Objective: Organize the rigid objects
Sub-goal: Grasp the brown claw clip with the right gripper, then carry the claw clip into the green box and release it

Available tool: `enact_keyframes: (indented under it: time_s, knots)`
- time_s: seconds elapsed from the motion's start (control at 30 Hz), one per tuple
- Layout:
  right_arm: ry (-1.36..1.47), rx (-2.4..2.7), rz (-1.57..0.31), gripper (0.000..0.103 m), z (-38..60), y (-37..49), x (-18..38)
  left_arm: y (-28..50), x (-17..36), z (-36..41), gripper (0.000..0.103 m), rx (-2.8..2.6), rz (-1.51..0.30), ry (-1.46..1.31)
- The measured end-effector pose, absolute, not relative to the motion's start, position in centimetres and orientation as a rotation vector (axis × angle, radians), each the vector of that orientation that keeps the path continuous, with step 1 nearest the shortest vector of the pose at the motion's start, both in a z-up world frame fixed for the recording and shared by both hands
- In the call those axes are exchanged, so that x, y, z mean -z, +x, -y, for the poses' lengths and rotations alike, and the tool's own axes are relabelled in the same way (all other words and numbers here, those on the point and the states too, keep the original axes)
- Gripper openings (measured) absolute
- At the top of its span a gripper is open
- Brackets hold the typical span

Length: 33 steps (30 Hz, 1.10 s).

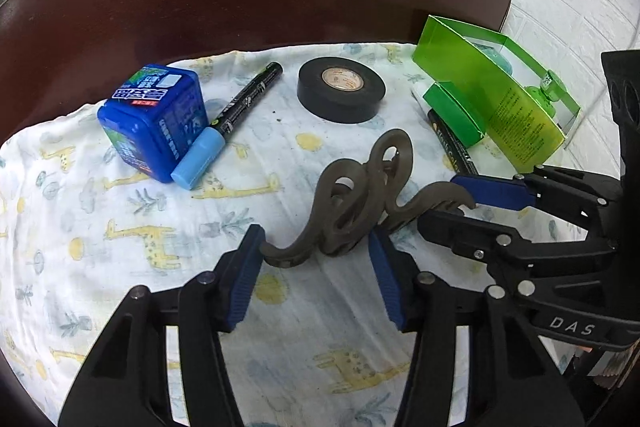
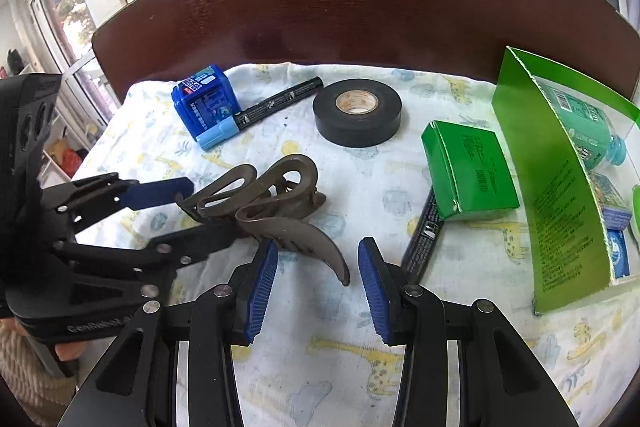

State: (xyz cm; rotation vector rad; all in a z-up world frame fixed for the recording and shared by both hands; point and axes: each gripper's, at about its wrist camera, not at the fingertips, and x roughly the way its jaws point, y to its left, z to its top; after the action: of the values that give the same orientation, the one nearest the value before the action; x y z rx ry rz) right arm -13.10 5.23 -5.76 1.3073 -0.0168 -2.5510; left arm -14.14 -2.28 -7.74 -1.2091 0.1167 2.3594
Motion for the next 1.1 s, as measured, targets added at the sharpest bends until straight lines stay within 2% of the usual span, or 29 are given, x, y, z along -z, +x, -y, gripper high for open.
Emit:
enact_keyframes:
  time_s: [0.2,0.47,0.8,1.1]
  knots:
    - [1.282,2.561,0.026,0.042,-5.1,-13.3,5.2,-13.5,6.6,2.3,0.048,-2.404,-0.123,-1.184]
    - [1.156,2.632,0.035,0.042,-6.9,-11.9,1.6,-12.6,2.5,-0.4,0.048,-2.443,-0.171,-1.061]
    - [0.985,2.805,0.147,0.042,-15.9,-9.4,-3.3,-11.9,-2.2,-10.4,0.048,-2.380,-0.317,-0.895]
    - [0.994,2.915,0.312,0.042,-25.7,-8.8,-2.9,-13.2,-1.6,-20.3,0.048,-2.261,-0.358,-0.942]
